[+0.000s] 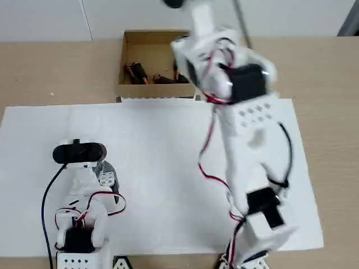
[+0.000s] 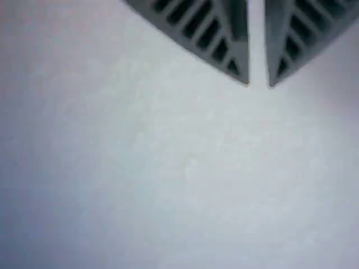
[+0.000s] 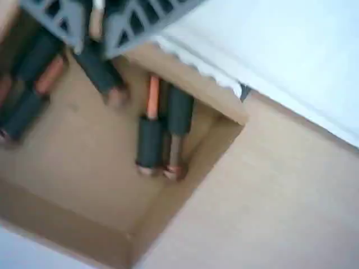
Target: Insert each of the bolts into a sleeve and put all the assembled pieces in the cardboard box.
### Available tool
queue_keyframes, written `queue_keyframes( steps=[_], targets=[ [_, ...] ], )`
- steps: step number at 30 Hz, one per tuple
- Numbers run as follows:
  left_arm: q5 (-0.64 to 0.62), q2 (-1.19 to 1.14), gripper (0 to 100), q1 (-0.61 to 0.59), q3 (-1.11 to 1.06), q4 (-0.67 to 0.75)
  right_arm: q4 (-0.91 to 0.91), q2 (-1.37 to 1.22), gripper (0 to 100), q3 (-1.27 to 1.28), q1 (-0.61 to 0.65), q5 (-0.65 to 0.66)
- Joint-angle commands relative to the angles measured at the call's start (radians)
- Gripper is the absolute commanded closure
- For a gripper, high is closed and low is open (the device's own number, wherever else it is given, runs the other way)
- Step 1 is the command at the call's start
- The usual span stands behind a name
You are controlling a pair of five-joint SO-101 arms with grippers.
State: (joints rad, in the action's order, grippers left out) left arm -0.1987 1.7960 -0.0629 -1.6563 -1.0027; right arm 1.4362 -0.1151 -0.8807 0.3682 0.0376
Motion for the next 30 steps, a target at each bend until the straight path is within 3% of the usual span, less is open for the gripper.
queue_keyframes(
  steps=[1, 9, 17, 23, 30],
  targets=[
    [0.005, 0.012, 99, -0.009, 0.005, 0.023, 0.131, 0.156, 99.6, -0.048, -0.041, -0.035],
    [0.005, 0.012, 99, -0.009, 0.005, 0.023, 0.232, 0.424, 99.6, -0.017, -0.194, -0.037],
    [0.005, 0.012, 99, -0.009, 0.005, 0.023, 0.216, 0.75, 99.6, 0.46, -0.292, -0.041],
    [0.005, 0.012, 99, -0.009, 0.005, 0.023, 0.016, 0.986, 99.6, 0.934, -0.401, -0.057],
    [0.005, 0.012, 99, -0.009, 0.005, 0.023, -0.297, 1.285, 99.6, 1.516, -0.407, -0.057]
  ],
)
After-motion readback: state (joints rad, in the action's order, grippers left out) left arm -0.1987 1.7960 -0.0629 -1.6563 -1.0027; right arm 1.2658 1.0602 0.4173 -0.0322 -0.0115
